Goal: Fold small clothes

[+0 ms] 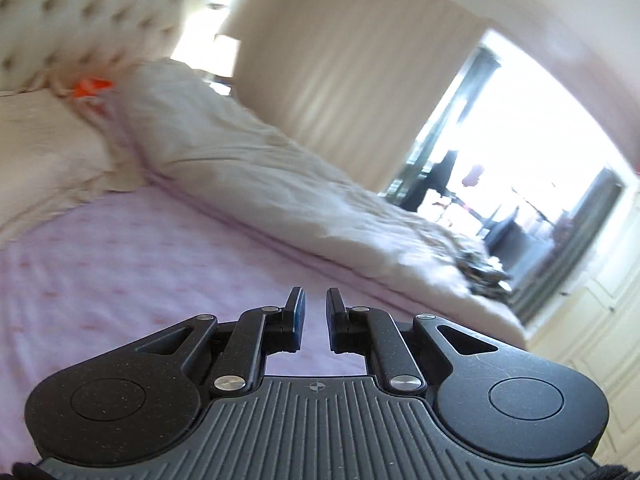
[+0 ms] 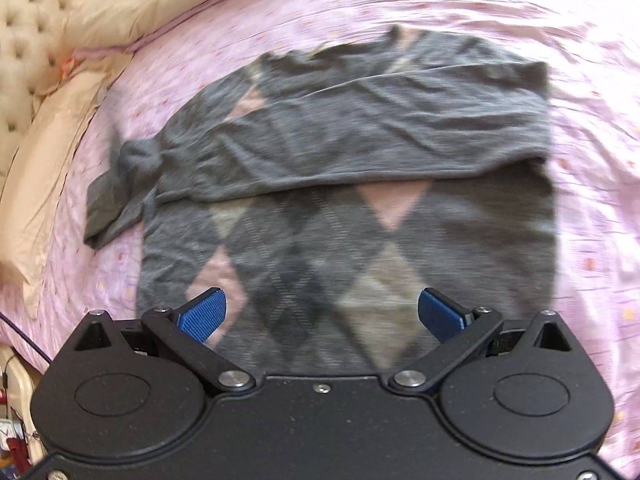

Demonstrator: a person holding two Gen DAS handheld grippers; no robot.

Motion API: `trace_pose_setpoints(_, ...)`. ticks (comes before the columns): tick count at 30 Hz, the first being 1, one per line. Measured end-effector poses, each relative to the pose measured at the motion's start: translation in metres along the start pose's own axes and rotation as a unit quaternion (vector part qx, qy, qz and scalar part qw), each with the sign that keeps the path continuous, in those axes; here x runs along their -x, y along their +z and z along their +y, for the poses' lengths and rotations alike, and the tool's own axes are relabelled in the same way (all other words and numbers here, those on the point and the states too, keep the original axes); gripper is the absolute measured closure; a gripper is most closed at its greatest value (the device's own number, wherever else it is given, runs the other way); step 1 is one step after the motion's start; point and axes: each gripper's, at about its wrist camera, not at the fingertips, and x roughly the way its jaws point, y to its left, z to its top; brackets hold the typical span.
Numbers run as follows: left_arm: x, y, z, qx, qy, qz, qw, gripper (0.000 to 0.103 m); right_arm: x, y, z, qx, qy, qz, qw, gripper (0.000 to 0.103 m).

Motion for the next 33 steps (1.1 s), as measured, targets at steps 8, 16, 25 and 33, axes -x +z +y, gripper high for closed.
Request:
trace_pose_setpoints(8,-0.079,-0.074,-0.093,-0.034,-0.026,0.081,0.9958,0.086,0.02,0.008,-0.062,-0.021,-0.007,-0.014,1.0,0.001)
trace_pose_setpoints(16,-0.099,-0.15,-0.069,-0.095,0.095,0.195,0.9715,0.058,0.014,0.027,-0.077,0.002,-0.01,-0.014,1.0,0.001)
trace_pose_setpoints(25,-0.109,-0.155,0.014,-0.063,0.213,0.247,0.9433,0.056,0.009,0.064,-0.016,0.064,-0.021,-0.079,0.995,0.001)
trace_pose_setpoints(33,-0.146,-0.156,0.069,-0.031,0.245,0.283,0.927,0.056,-0.033,0.126,0.057,0.102,0.033,-0.033,0.994,0.019)
